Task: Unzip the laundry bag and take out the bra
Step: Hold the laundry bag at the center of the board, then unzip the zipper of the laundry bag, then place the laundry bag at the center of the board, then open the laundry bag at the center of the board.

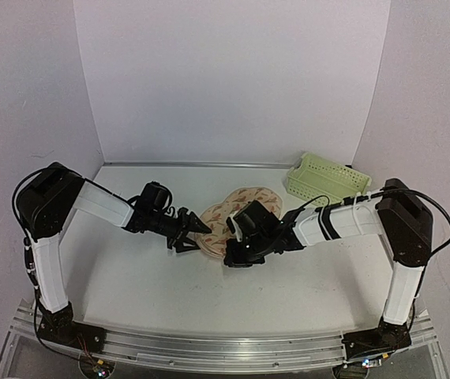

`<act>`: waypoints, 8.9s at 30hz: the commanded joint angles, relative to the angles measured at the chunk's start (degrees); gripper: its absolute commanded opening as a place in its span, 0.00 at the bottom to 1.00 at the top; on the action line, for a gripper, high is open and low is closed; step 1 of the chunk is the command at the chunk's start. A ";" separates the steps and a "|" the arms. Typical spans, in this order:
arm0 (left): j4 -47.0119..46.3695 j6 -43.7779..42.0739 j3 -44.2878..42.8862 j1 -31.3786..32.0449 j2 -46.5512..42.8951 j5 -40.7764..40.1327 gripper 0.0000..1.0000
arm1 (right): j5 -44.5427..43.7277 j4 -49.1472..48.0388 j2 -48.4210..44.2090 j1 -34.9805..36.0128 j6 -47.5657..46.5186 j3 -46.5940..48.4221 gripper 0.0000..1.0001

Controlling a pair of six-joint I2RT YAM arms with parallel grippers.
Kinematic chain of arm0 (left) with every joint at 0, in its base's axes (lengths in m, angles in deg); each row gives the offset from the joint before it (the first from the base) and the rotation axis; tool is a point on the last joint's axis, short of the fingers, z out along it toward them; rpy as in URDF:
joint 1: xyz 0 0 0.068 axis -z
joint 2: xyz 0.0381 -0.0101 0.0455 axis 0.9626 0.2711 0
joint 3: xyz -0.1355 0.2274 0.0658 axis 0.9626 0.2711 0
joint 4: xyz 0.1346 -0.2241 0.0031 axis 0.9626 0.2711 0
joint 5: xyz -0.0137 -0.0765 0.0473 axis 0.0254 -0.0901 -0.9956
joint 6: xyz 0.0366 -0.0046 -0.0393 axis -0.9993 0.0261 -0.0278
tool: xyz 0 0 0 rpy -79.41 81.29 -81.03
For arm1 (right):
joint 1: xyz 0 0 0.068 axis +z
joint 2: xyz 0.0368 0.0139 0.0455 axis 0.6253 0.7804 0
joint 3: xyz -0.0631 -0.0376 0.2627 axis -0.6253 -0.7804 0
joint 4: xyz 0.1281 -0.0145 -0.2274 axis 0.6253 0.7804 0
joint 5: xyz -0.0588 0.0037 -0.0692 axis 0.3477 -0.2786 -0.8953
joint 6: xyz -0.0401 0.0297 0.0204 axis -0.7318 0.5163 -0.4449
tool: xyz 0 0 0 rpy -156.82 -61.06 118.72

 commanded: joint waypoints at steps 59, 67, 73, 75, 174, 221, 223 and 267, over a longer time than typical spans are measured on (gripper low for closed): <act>-2.58 -5.79 4.18 0.96 -7.44 2.26 0.00 | 2.74 0.95 -21.19 -10.09 -13.18 -15.95 0.41; -2.58 -1.73 7.86 1.46 -11.77 -3.11 0.00 | -6.26 7.72 -22.30 -10.73 -11.86 -9.27 0.54; -2.58 3.17 12.28 2.79 -17.07 -8.46 0.00 | -7.66 9.36 -20.25 -10.88 -7.04 -3.84 0.61; -2.58 5.03 13.95 3.25 -18.73 -10.55 0.01 | -7.31 9.36 -18.40 -10.88 -5.34 -2.00 0.63; 33.35 -41.65 -39.82 -4.01 14.54 -7.56 0.00 | -4.55 3.99 -21.17 -10.88 1.41 -7.40 0.73; 26.61 -31.53 -18.59 0.99 -14.91 -13.17 0.05 | -2.74 4.16 -21.41 -9.30 1.10 -5.37 0.74; 26.69 -30.70 -21.07 1.79 -12.94 -13.20 0.05 | -3.72 5.10 -23.16 -9.30 0.89 -5.90 0.74; 33.08 -28.39 -54.66 14.16 9.21 -13.89 0.61 | -19.01 9.36 -49.65 -9.30 -2.96 -15.58 0.82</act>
